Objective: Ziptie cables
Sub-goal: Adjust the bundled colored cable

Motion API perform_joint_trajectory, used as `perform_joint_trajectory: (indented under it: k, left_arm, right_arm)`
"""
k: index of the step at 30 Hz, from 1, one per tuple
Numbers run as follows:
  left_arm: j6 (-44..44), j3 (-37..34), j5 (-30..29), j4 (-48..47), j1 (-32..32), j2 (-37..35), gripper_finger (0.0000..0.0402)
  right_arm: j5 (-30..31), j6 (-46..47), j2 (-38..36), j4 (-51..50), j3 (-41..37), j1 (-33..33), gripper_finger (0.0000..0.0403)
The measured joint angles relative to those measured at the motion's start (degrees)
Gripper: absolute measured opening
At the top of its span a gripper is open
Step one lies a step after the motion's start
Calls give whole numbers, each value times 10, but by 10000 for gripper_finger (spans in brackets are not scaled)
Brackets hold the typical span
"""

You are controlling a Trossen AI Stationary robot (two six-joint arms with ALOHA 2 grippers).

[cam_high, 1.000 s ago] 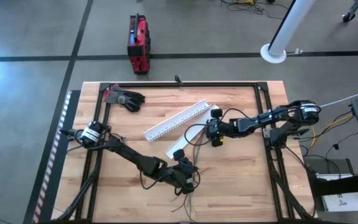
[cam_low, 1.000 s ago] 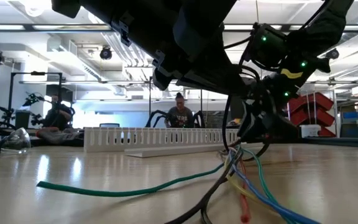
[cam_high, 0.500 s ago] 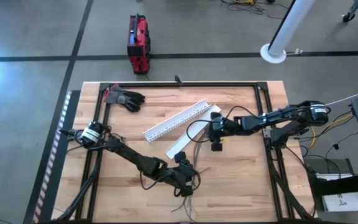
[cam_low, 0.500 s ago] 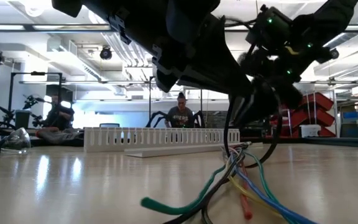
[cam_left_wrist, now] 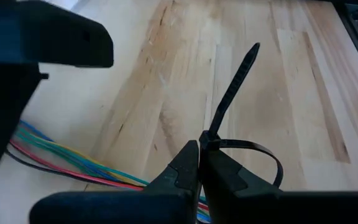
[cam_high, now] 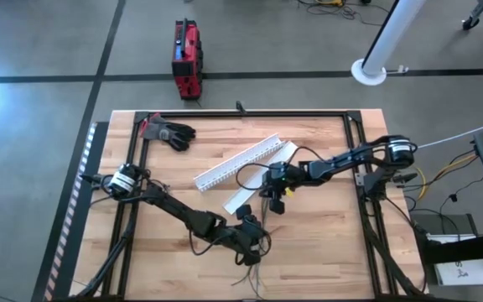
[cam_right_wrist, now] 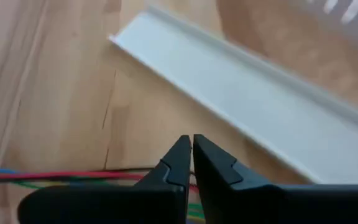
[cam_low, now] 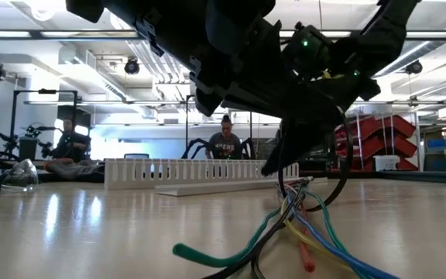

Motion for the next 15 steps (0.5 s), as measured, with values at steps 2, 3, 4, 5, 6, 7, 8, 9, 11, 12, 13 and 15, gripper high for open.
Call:
perform_joint_trajectory:
  k: [2, 3, 4, 5, 6, 7, 8, 9, 11, 12, 13, 15]
  left_arm:
    - [0, 0, 4, -2, 0, 0, 0]
    - [0, 0, 11, -4, 0, 0, 0]
    - [1, 0, 25, -4, 0, -1, 0]
    - [4, 0, 40, -4, 0, -1, 0]
    - [4, 0, 54, -4, 0, -2, 0]
    - [4, 0, 66, -4, 0, -4, 0]
    - [4, 0, 74, -2, 0, -5, 0]
    - [4, 0, 79, -2, 0, -6, 0]
    - [4, 0, 80, -3, -1, -6, 0]
    - [4, 0, 80, -3, -1, -6, 0]
    - [4, 0, 80, -3, -1, -6, 0]
    - [4, 0, 80, -2, -1, -6, 0]
  right_arm:
    - [-1, 5, 11, -22, 6, 4, 2]
    - [-1, 6, 16, -37, 9, 6, 1]
    - [1, 12, 18, -50, 10, 9, 2]
    - [2, 16, 18, -68, 15, 13, 2]
    - [2, 18, 16, -83, 14, 19, 2]
    - [6, 20, 14, -95, 15, 25, 1]
    - [6, 20, 9, -114, 15, 31, 1]
    - [7, 21, 3, -130, 15, 38, 1]
    - [8, 21, -10, -154, 14, 52, 0]
    - [7, 21, -18, -166, 13, 58, 0]
    - [2, 21, -25, -174, 12, 63, 0]
    - [-6, 22, -36, -185, 11, 72, 0]
